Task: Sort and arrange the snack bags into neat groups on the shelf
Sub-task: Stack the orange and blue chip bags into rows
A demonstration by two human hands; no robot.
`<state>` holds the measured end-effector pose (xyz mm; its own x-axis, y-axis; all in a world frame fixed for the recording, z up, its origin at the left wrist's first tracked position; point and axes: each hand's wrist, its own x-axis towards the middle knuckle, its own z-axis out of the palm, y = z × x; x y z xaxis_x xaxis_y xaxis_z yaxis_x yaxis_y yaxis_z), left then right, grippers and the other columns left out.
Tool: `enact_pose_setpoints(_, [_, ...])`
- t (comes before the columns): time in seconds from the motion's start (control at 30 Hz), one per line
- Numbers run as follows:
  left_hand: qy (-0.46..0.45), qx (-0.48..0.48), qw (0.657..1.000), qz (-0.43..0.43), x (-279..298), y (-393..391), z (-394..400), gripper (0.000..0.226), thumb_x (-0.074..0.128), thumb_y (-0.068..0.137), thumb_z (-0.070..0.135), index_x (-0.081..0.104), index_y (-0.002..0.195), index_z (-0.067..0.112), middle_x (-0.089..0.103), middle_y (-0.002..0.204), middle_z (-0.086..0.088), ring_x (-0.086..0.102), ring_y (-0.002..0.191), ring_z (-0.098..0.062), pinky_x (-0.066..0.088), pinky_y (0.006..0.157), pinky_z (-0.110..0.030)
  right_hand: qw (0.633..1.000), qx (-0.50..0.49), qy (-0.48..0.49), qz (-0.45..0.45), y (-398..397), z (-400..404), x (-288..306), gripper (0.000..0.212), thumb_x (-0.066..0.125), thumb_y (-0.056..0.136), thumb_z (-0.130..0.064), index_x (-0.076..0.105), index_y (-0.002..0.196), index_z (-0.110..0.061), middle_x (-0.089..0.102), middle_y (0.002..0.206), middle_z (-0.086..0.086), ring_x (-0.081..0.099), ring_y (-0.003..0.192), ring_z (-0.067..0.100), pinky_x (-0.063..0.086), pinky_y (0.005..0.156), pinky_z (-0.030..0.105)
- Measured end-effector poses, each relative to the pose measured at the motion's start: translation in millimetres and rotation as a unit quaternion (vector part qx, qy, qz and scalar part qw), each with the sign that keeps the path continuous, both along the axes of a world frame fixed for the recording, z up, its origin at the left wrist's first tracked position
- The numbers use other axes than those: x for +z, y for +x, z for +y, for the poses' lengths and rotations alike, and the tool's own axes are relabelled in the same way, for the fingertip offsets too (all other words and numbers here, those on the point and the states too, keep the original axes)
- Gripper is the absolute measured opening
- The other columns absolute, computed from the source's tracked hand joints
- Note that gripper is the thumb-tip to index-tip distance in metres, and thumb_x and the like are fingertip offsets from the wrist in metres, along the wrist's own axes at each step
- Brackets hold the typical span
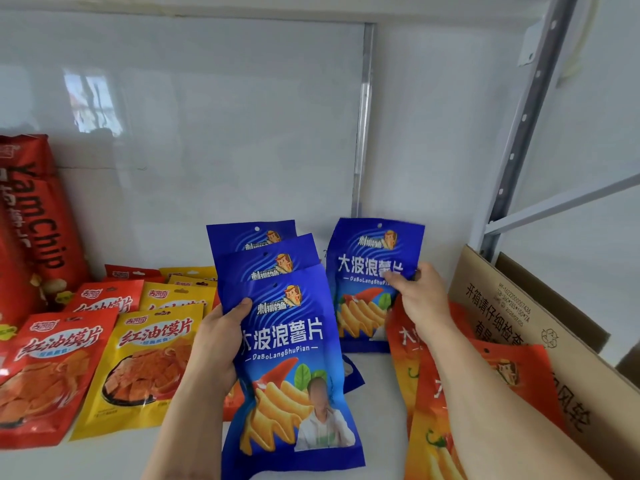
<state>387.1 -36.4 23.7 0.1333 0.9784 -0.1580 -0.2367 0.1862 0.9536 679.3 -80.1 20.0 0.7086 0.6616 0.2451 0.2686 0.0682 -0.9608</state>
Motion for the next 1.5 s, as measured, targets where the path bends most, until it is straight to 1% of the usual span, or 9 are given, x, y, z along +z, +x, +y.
enact_pose_setpoints(0.17, [0.004,-0.002,1.0,-0.005,3.0,2.8,-2.8,0.015,0.065,0.097,0.032,0.059,0.1,0.018,0.077,0.086,-0.006,0.075,0.075,-0.029,0.059,0.061,-0.037,0.991,0.031,0.126,0.043,-6.7,-26.5,43.3,0.012,0.07,0.09,-0.024,0.062,0.098,-0.02,0.074,0.097,0.001,0.072,0.092,0.024,0.059,0.083,0.05])
enact_pose_setpoints(0.3, [0.015,-0.008,1.0,-0.014,6.2,8.0,-5.7,0.015,0.066,0.096,0.033,0.06,0.1,0.02,0.078,0.084,-0.004,0.076,0.077,-0.03,0.061,0.068,-0.041,0.973,0.006,0.231,0.013,-12.7,-57.9,77.2,0.015,0.067,0.091,-0.032,0.058,0.103,-0.029,0.074,0.101,-0.011,0.071,0.098,0.013,0.059,0.075,0.035])
enact_pose_setpoints(0.4, [0.027,-0.013,0.999,-0.017,7.8,13.3,-7.3,0.017,0.065,0.096,0.035,0.06,0.101,0.02,0.079,0.079,-0.002,0.077,0.072,-0.027,0.06,0.063,-0.038,0.964,-0.05,0.26,-0.005,-16.3,-76.8,99.7,0.017,0.067,0.09,-0.042,0.055,0.097,-0.033,0.073,0.106,-0.008,0.071,0.099,0.013,0.056,0.076,0.036])
enact_pose_setpoints(0.57, [0.037,-0.028,0.999,-0.018,10.7,21.1,-9.8,0.022,0.064,0.097,0.037,0.061,0.107,0.018,0.079,0.084,-0.004,0.078,0.075,-0.027,0.062,0.07,-0.043,0.994,0.053,0.067,0.073,-35.9,-88.1,93.6,0.019,0.07,0.089,-0.026,0.064,0.099,-0.011,0.076,0.08,0.007,0.072,0.064,0.019,0.054,0.056,0.03])
enact_pose_setpoints(0.67, [0.036,-0.042,0.998,-0.033,11.3,21.6,-11.0,0.029,0.062,0.098,0.036,0.062,0.116,0.014,0.079,0.095,-0.007,0.077,0.085,-0.031,0.06,0.084,-0.053,0.979,0.155,-0.083,0.101,-72.6,-97.9,56.5,0.011,0.069,0.089,-0.018,0.068,0.094,-0.007,0.076,0.082,0.015,0.072,0.07,0.03,0.057,0.068,0.041])
enact_pose_setpoints(0.87, [-0.009,-0.059,0.996,-0.068,11.4,20.2,-13.4,0.037,0.066,0.093,0.046,0.06,0.115,0.017,0.079,0.098,-0.005,0.077,0.087,-0.029,0.06,0.084,-0.054,0.956,0.102,-0.265,-0.077,-110.6,-94.0,-7.7,0.022,0.057,0.096,-0.039,0.057,0.093,-0.017,0.07,0.092,-0.002,0.068,0.08,0.015,0.055,0.072,0.036])
enact_pose_setpoints(1.03, [-0.017,-0.074,0.995,-0.069,12.6,20.6,-14.0,0.04,0.062,0.093,0.05,0.059,0.117,0.017,0.079,0.098,-0.004,0.077,0.089,-0.027,0.058,0.089,-0.053,0.953,0.048,-0.269,-0.128,-116.9,-89.2,-18.7,0.029,0.05,0.098,-0.045,0.049,0.097,-0.016,0.063,0.094,-0.005,0.061,0.073,0.005,0.04,0.05,0.019])
enact_pose_setpoints(1.33, [0.072,-0.144,0.985,-0.066,6.0,15.7,-21.5,0.073,0.068,0.073,0.067,0.056,0.129,0.02,0.075,0.115,-0.009,0.074,0.102,-0.033,0.055,0.094,-0.057,0.95,0.015,-0.269,-0.16,-120.5,-80.1,-22.1,0.033,0.048,0.098,-0.05,0.047,0.104,-0.018,0.064,0.102,-0.003,0.063,0.077,0.007,0.045,0.052,0.02])
enact_pose_setpoints(1.5, [0.076,-0.174,0.981,-0.026,-0.4,14.3,-20.6,0.059,0.081,0.076,0.029,0.056,0.129,0.017,0.075,0.114,-0.012,0.074,0.1,-0.036,0.057,0.09,-0.059,0.953,0.008,-0.259,-0.156,-121.3,-80.0,-21.1,0.031,0.047,0.099,-0.048,0.046,0.106,-0.017,0.065,0.107,-0.001,0.062,0.078,0.009,0.045,0.052,0.021])
